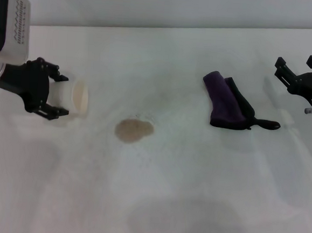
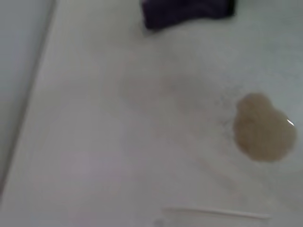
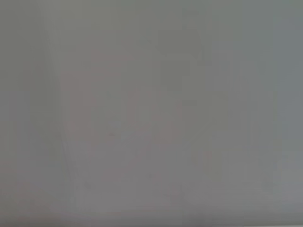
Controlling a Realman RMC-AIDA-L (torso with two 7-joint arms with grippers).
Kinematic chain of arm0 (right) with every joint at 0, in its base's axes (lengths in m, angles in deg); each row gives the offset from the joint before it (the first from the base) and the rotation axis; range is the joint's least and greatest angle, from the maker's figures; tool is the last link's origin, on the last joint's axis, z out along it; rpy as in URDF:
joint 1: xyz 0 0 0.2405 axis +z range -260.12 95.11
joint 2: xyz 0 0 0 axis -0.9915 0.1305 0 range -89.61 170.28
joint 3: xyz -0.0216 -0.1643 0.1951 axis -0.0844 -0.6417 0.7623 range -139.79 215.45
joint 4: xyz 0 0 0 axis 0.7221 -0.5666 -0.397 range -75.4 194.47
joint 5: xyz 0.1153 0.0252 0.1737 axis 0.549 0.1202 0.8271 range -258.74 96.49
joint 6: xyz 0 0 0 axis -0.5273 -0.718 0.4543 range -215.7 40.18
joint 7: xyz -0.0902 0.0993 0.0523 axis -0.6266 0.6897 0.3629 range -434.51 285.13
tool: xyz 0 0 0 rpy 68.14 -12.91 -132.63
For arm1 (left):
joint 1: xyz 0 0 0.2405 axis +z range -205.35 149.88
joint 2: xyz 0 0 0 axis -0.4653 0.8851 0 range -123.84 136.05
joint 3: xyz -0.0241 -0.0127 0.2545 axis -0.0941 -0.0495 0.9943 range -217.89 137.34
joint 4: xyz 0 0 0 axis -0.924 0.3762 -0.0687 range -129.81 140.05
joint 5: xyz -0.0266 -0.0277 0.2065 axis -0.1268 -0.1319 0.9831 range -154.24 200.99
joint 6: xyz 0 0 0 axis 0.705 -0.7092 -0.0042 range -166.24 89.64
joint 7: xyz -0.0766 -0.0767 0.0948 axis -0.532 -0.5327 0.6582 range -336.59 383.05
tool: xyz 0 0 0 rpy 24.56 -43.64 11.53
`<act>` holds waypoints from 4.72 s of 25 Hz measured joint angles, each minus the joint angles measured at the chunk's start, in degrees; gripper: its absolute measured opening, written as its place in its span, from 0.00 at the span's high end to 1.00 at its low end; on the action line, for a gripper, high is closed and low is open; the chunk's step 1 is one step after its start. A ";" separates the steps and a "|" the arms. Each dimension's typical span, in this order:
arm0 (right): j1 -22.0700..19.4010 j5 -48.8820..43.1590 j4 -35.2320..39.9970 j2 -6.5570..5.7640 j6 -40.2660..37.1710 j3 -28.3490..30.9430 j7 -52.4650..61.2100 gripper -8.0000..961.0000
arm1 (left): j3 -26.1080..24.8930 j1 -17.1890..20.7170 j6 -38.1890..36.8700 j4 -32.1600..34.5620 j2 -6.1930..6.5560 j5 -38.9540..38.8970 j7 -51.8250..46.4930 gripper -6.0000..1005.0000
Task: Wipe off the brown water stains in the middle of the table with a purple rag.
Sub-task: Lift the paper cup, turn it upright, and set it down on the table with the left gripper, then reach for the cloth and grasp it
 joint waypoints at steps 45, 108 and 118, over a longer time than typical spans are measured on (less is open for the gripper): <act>0.85 0.00 0.91 0.11 0.01 0.09 0.00 0.09 | -0.17 36.48 19.82 49.30 -0.97 -95.12 31.35 0.23; 2.12 -28.78 41.16 -2.45 -8.55 -36.94 62.44 0.10 | -3.15 53.45 3.95 51.21 -0.53 -90.36 38.65 0.11; 1.81 -83.18 71.39 -0.55 -5.92 -48.40 110.10 0.10 | -8.64 51.88 3.59 47.85 -0.40 -90.56 38.61 0.12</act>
